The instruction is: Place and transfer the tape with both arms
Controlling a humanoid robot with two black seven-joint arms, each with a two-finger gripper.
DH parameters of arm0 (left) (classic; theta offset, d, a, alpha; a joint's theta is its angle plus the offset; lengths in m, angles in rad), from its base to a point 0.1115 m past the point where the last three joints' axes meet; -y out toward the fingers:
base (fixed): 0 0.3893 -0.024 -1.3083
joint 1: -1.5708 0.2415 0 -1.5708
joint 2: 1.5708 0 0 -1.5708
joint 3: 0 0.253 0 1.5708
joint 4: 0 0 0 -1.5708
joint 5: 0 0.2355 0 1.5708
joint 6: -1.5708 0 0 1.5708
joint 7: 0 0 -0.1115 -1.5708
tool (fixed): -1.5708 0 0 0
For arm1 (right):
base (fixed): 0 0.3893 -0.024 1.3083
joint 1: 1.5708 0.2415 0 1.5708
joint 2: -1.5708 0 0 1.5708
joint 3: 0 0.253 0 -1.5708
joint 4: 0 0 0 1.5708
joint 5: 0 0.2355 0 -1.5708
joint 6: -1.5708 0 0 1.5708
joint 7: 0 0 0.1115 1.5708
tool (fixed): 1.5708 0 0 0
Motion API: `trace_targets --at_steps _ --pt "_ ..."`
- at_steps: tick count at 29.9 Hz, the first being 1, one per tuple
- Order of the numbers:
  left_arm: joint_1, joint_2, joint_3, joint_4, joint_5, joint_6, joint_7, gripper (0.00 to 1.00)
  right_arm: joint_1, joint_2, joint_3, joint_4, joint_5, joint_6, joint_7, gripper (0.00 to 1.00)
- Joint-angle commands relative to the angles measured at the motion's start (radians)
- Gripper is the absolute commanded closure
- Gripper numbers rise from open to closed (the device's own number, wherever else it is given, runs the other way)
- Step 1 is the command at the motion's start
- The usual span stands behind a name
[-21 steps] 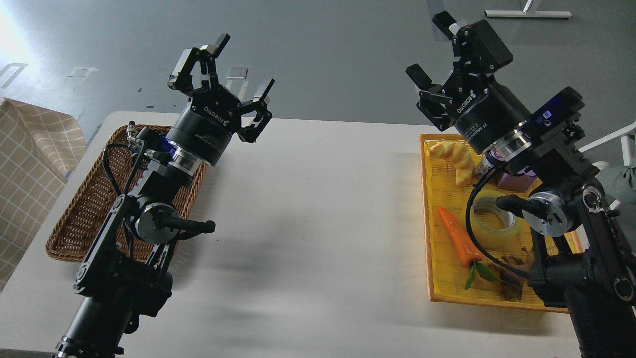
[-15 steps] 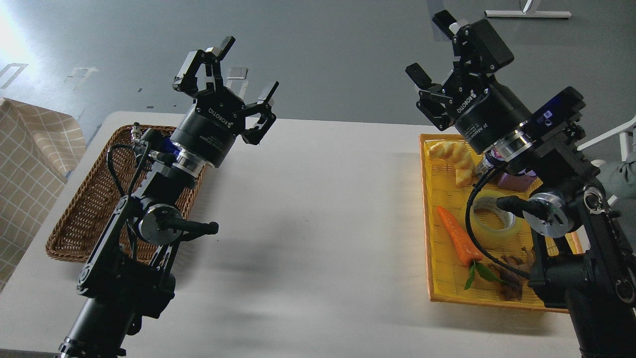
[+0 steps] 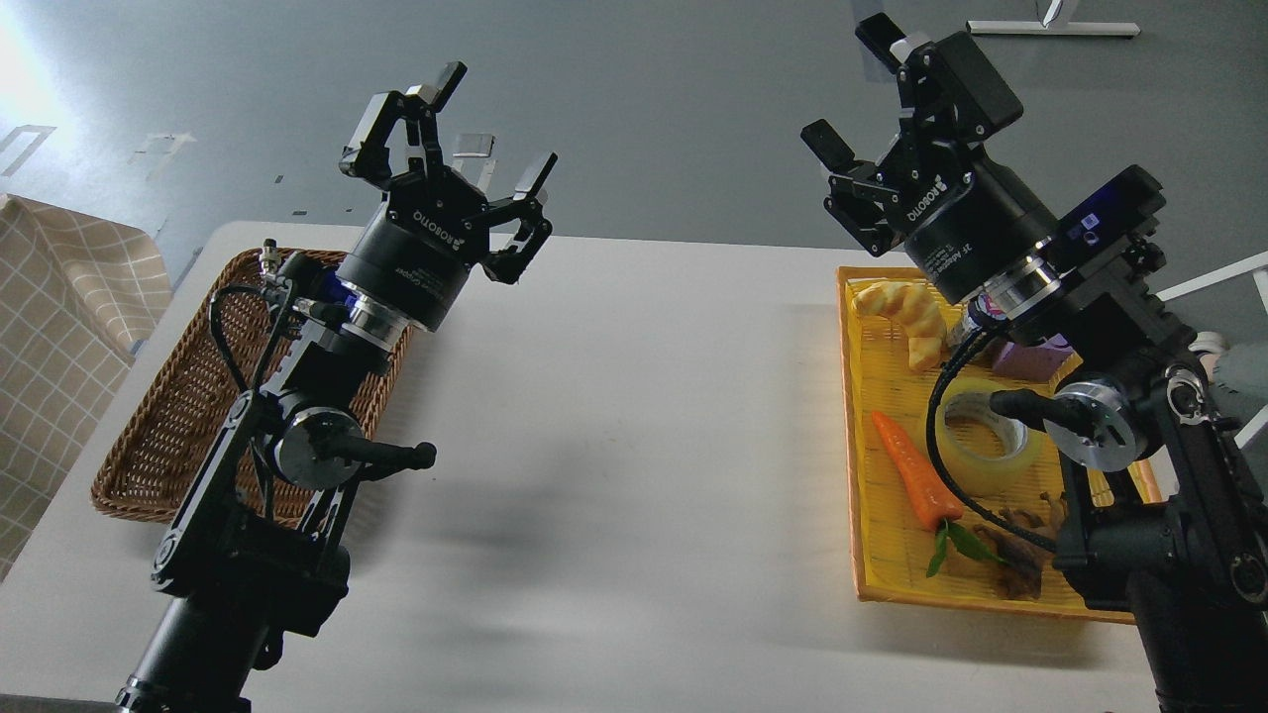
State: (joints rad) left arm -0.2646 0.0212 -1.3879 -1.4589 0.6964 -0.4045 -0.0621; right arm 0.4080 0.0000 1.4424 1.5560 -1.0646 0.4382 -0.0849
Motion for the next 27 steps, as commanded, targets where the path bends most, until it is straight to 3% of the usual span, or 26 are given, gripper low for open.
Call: trace_targets --at_steps 1,27 --pt "0.005 0.002 0.0 0.0 0.0 0.001 -0.002 0.02 -0.005 0.0 0.001 0.004 0.02 0.022 0.001 0.0" --pt "0.002 0.006 -0.003 0.005 -0.002 0.004 -0.005 0.02 -0.006 0.0 0.009 -0.001 0.021 0.008 -0.001 0.0"
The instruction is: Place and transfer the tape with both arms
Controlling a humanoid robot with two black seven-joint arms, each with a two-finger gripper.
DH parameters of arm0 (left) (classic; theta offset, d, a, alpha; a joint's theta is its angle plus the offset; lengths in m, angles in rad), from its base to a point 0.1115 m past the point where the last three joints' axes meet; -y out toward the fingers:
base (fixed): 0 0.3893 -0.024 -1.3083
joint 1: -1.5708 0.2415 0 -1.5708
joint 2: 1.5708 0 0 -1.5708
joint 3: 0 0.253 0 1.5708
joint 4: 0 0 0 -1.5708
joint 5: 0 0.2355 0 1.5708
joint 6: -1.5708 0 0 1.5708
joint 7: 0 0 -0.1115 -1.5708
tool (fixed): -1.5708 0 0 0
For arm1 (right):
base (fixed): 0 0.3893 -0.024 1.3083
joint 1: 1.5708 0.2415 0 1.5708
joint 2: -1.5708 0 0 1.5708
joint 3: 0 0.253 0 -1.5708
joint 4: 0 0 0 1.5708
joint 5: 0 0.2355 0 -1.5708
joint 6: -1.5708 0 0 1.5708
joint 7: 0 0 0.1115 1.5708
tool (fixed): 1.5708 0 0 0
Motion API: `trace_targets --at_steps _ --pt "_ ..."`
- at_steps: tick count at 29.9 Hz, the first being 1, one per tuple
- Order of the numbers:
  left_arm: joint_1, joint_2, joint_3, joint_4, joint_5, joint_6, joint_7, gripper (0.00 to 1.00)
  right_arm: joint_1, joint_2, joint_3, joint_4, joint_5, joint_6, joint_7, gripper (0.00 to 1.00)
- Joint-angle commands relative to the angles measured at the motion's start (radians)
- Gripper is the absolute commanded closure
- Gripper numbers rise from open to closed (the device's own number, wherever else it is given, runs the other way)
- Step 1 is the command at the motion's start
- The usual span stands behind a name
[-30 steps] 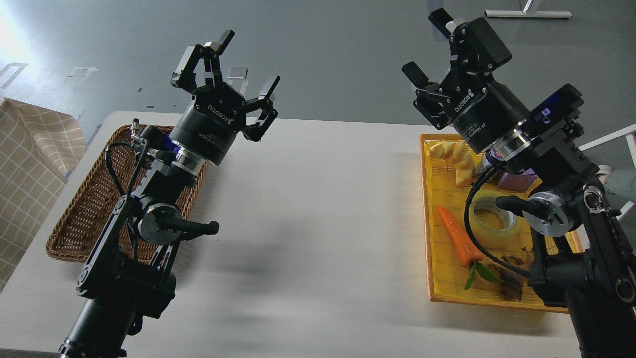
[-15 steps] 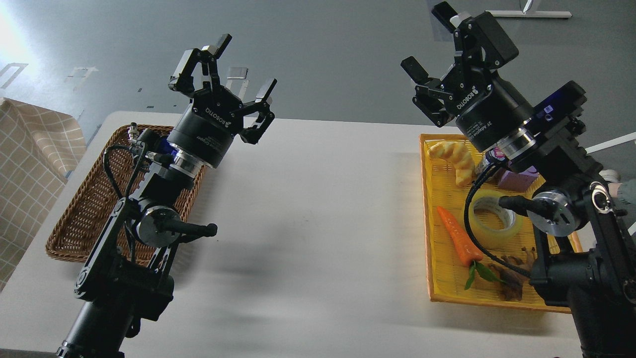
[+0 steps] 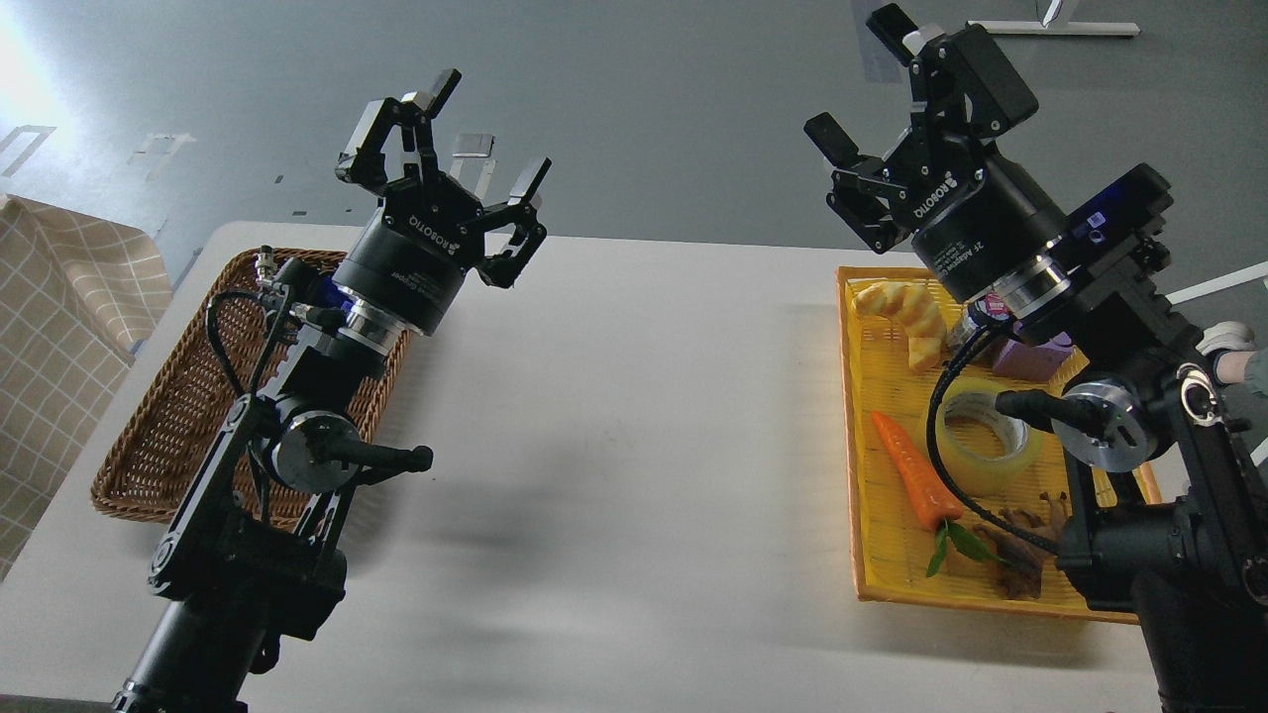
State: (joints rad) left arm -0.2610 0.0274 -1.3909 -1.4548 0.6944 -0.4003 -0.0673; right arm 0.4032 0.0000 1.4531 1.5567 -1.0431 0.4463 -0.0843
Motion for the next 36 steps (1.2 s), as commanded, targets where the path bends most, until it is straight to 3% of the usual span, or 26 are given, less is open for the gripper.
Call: trace_targets --at_steps 1,36 --pt "-0.001 0.0 0.0 -0.001 0.001 0.0 0.0 0.02 -0.003 0.0 -0.002 -0.001 0.0 0.0 -0.003 0.0" --pt "-0.004 0.002 -0.003 0.005 -0.004 0.0 0.0 0.02 -0.004 0.0 -0.008 -0.006 -0.002 -0.001 -0.011 0.0"
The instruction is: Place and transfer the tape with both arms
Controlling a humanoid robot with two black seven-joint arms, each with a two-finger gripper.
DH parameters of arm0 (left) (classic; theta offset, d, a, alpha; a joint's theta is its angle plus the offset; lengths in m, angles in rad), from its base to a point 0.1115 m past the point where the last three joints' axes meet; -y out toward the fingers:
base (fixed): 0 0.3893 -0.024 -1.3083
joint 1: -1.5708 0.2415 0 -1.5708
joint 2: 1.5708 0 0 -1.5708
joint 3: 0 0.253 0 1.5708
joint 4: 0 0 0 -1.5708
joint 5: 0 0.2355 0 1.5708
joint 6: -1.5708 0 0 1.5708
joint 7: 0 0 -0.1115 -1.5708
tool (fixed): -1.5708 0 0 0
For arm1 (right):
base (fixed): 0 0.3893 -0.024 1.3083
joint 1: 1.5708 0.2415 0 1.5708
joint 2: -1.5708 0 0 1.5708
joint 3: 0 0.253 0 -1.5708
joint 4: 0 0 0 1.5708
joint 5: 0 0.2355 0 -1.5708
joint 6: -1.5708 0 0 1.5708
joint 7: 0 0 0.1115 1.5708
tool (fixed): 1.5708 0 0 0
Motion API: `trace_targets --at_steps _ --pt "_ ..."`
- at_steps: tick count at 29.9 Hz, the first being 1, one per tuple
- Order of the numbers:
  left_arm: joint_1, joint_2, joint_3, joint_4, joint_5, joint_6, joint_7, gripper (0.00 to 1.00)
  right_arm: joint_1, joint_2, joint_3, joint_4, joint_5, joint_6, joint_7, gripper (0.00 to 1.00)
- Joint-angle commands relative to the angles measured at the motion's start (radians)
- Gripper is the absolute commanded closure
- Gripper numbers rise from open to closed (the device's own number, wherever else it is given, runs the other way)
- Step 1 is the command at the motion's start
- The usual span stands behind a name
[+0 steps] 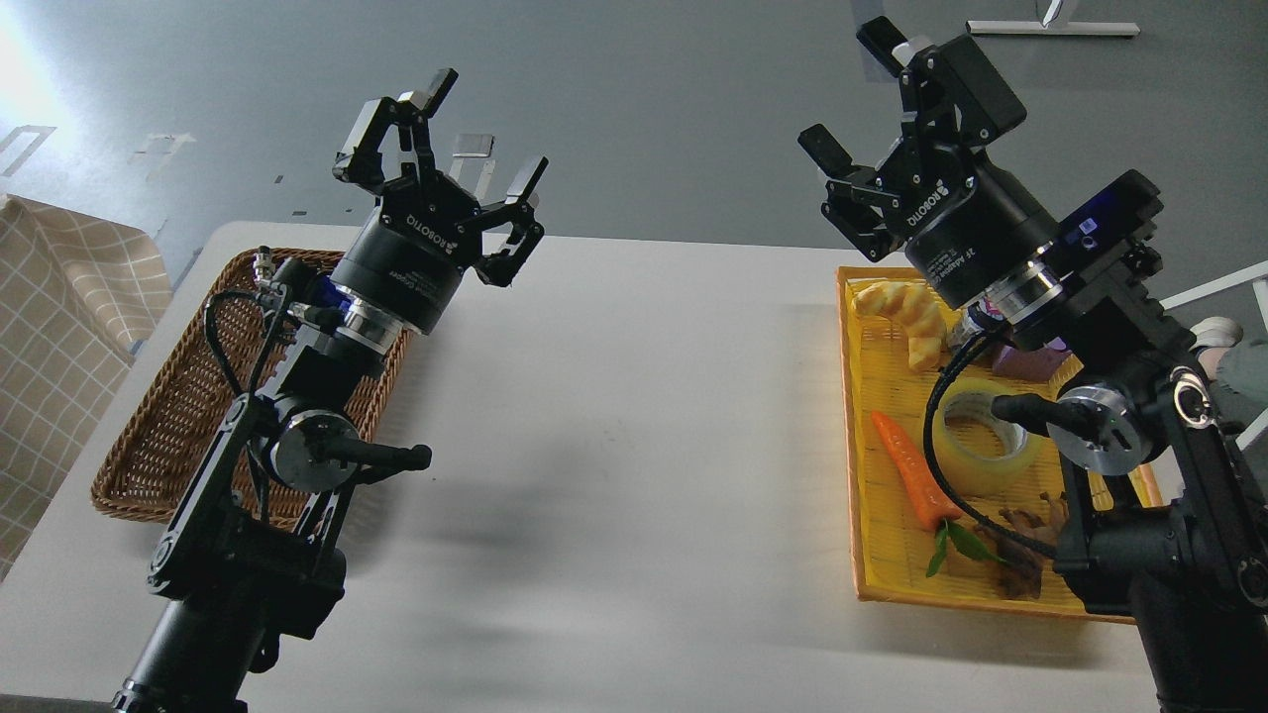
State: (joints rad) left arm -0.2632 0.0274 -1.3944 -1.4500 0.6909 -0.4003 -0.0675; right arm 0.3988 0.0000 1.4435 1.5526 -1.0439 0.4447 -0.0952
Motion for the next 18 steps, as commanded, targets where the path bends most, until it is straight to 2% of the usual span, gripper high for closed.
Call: trace_targets --at_steps 1,18 --pt "-0.005 0.002 0.0 0.0 -0.001 0.0 0.0 0.02 0.0 0.0 0.001 -0.003 -0.001 -0.001 0.0 0.0" --pt "-0.01 -0.001 0.002 0.0 -0.002 -0.003 -0.002 0.02 -0.006 0.0 0.003 -0.003 -0.002 -0.001 0.0 0.0"
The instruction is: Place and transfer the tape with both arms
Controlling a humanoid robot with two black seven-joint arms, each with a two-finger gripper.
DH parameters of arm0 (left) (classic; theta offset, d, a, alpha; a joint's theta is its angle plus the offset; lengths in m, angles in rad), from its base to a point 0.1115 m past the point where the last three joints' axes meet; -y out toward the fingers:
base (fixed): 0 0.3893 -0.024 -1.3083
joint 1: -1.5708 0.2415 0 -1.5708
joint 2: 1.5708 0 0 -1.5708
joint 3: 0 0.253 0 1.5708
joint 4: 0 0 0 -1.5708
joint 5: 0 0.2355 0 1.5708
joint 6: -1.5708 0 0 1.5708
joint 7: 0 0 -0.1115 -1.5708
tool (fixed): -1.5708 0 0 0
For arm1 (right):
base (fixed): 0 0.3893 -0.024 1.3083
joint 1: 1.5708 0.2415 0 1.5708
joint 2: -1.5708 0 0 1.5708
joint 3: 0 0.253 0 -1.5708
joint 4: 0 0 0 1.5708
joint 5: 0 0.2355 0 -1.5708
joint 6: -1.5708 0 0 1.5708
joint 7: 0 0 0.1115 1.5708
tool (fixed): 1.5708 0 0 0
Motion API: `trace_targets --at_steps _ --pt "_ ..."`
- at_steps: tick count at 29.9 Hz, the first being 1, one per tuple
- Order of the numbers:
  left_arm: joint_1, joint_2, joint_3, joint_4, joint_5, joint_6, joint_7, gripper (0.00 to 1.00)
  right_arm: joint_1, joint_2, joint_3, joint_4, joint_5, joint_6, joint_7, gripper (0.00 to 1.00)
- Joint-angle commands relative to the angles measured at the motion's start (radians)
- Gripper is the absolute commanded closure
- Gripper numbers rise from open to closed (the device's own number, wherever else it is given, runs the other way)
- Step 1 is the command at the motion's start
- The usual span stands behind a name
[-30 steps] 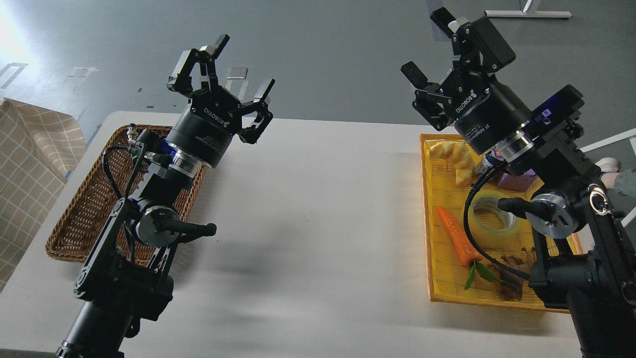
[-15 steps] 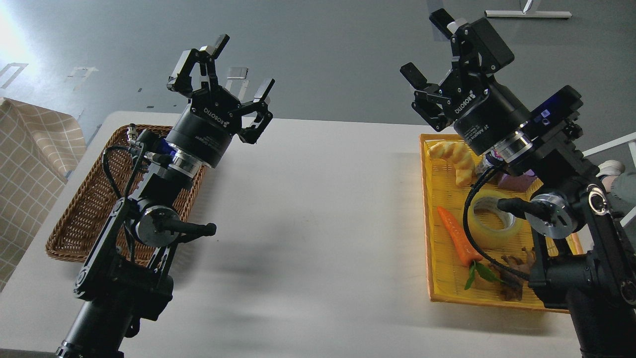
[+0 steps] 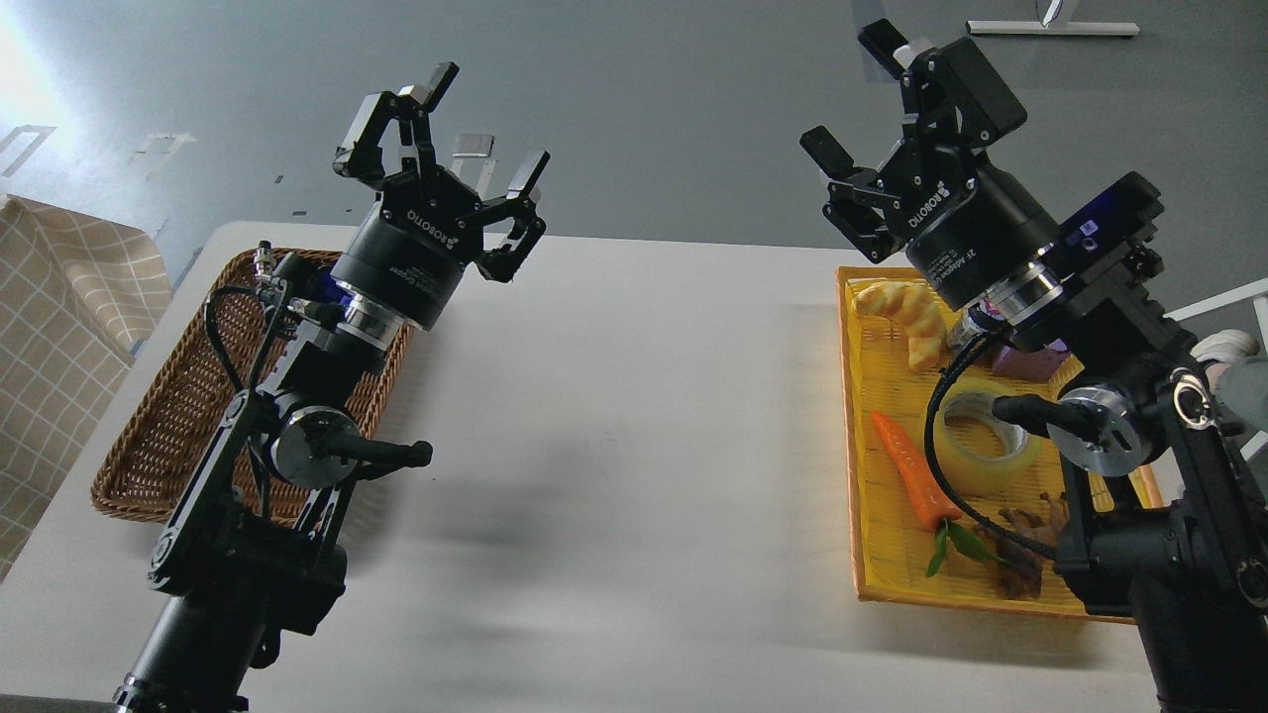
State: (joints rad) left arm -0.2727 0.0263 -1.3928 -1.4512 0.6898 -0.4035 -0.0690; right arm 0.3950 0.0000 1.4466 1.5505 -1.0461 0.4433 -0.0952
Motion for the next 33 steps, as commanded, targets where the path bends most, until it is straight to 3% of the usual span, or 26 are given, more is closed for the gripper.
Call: trace_targets --at_steps 1,33 --pt "0.003 -0.002 0.0 0.0 -0.001 0.0 0.0 0.02 -0.004 0.0 -0.002 -0.001 0.0 0.0 0.0 0.0" --pt "0.004 -0.005 0.001 0.0 -0.004 0.002 0.002 0.02 -0.004 0.0 0.002 0.0 0.0 0.0 0.0 0.0"
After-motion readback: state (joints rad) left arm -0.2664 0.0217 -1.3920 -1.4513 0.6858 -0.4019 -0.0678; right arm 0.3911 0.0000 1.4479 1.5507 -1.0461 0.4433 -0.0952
